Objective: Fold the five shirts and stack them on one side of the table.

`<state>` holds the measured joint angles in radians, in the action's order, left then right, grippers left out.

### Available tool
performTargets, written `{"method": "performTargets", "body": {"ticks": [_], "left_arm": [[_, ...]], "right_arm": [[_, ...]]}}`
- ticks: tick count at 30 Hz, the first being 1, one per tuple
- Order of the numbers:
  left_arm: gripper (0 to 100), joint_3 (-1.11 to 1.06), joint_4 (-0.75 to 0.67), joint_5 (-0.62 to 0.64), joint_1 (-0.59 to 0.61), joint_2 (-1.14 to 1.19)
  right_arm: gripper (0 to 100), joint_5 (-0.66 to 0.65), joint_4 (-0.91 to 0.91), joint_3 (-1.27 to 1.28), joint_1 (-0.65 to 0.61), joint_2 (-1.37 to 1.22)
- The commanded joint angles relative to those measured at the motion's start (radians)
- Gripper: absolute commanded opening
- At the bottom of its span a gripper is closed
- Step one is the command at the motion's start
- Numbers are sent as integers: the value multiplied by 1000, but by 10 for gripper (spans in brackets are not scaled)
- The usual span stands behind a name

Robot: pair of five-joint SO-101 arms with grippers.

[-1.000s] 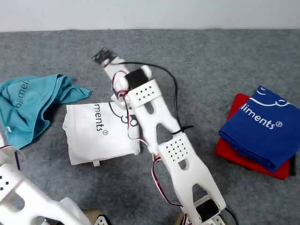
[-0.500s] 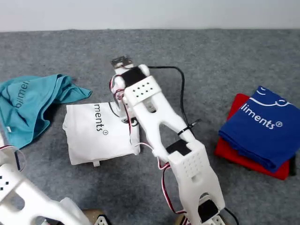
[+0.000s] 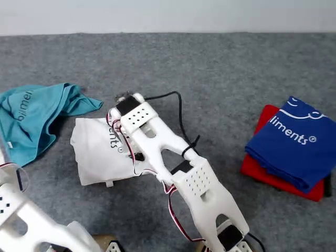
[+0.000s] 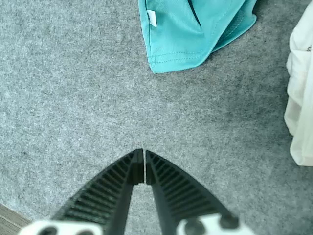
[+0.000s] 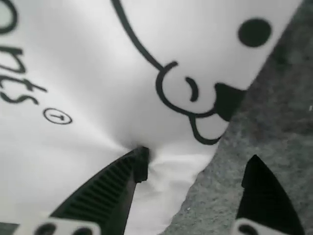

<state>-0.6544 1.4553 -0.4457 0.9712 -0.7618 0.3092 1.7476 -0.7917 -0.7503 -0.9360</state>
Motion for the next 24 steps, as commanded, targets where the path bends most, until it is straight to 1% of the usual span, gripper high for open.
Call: {"method": "performTargets", "body": {"ticks": [1, 3, 6, 7, 9, 11, 17, 22, 24], "left_arm": [[15, 10, -15, 3, -11, -31], [15, 10, -15, 3, -11, -31], [15, 8, -15, 3, -11, -31], [15, 8, -15, 3, -11, -31], [15, 8, -15, 3, -11, -31], [15, 8, -15, 3, -11, -31], [15, 8, -15, 3, -11, -31], [15, 10, -15, 3, -11, -31], [15, 12, -15, 3, -11, -31]], "right_arm": [[285, 12, 2, -15, -10, -45], [202, -2, 5, -40, -8, -51], [39, -124, 5, -74, -8, -54], [1, -161, 7, -78, -8, -54], [28, -193, 35, -86, -5, -54], [6, -193, 42, -86, 4, -48], [10, -215, 47, -83, 79, 25], [9, -385, 48, -80, 193, 145], [9, -496, 48, -80, 263, 173]]}}
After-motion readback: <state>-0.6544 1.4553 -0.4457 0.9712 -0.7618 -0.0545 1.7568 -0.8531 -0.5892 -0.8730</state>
